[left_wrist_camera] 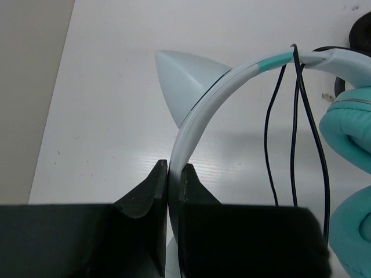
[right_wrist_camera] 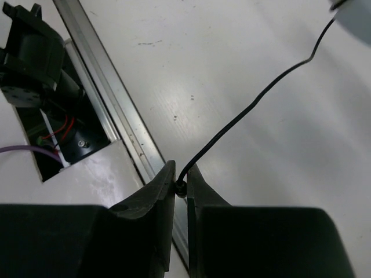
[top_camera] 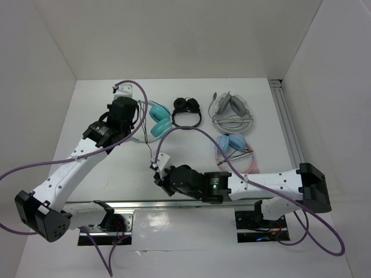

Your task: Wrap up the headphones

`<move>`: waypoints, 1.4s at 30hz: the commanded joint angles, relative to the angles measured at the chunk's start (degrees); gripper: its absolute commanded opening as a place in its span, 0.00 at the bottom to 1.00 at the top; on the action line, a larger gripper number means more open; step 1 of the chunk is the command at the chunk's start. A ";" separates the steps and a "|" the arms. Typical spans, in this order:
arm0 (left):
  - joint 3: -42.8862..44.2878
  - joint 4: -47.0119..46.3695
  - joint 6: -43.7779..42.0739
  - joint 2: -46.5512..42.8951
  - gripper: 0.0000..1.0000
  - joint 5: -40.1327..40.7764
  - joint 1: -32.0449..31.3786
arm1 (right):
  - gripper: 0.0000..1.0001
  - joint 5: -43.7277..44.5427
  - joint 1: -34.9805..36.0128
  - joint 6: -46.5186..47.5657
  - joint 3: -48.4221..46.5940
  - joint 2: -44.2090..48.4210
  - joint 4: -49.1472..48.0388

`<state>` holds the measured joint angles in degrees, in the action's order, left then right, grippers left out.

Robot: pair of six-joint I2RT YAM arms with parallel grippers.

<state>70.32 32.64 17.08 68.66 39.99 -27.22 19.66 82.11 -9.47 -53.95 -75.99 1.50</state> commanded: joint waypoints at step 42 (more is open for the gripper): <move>-0.73 22.46 -5.04 -15.31 0.00 -9.57 -22.96 | 0.00 16.56 -8.26 49.03 -14.86 2.68 4.04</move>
<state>64.71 52.58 10.35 54.39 33.63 -49.87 33.98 75.83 34.70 -69.67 -75.35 10.44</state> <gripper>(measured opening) 0.161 0.157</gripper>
